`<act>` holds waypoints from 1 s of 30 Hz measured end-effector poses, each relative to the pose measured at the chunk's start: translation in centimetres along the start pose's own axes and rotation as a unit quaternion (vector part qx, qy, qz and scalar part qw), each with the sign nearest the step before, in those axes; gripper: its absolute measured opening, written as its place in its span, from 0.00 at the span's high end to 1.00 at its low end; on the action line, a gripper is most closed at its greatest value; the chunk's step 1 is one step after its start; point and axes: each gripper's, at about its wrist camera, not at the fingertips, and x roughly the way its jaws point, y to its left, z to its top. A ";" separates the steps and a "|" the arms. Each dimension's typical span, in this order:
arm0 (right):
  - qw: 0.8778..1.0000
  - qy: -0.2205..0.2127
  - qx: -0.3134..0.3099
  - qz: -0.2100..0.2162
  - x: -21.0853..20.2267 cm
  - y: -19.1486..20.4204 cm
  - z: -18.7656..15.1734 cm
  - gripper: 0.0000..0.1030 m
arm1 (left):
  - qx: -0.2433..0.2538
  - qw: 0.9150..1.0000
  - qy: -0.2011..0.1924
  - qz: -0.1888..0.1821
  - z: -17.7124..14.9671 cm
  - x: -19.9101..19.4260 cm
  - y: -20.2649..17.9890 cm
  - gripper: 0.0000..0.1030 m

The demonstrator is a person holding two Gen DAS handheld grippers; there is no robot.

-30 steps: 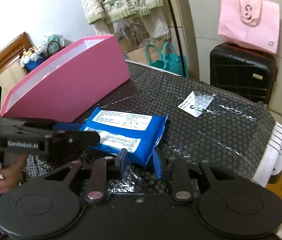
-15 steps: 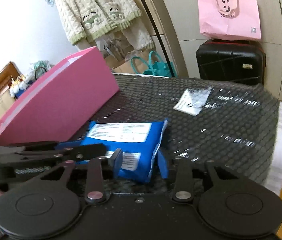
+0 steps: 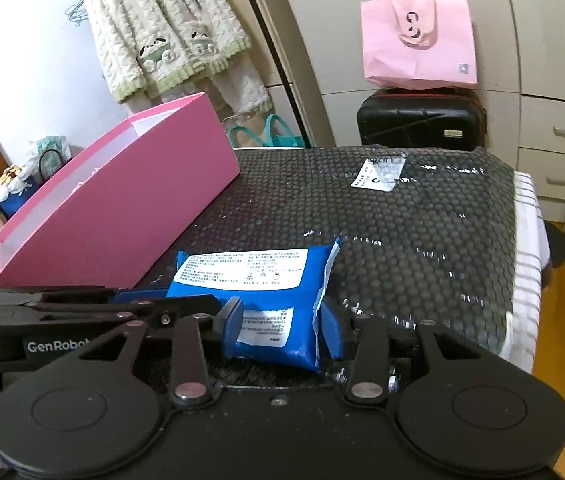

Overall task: Organize soft objects
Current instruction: 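Grasp the blue wet-wipes packet with the left gripper, then lift the blue packet over the pink box and lower it inside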

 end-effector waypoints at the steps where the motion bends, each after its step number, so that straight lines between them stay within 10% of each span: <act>1: 1.000 -0.001 0.001 -0.002 -0.4 0.3 -0.3 0.51 | 0.002 1.000 0.001 -0.005 -0.2 -0.4 0.0 0.63; 20: 0.999 -0.002 -0.029 -0.045 -7.9 8.9 -3.9 0.41 | 0.048 0.993 0.028 -0.100 -3.2 -9.6 1.3 0.63; 30: 0.998 -0.009 -0.054 -0.040 -11.0 15.0 -5.3 0.60 | 0.093 0.989 0.006 -0.112 -4.9 -16.6 3.7 0.63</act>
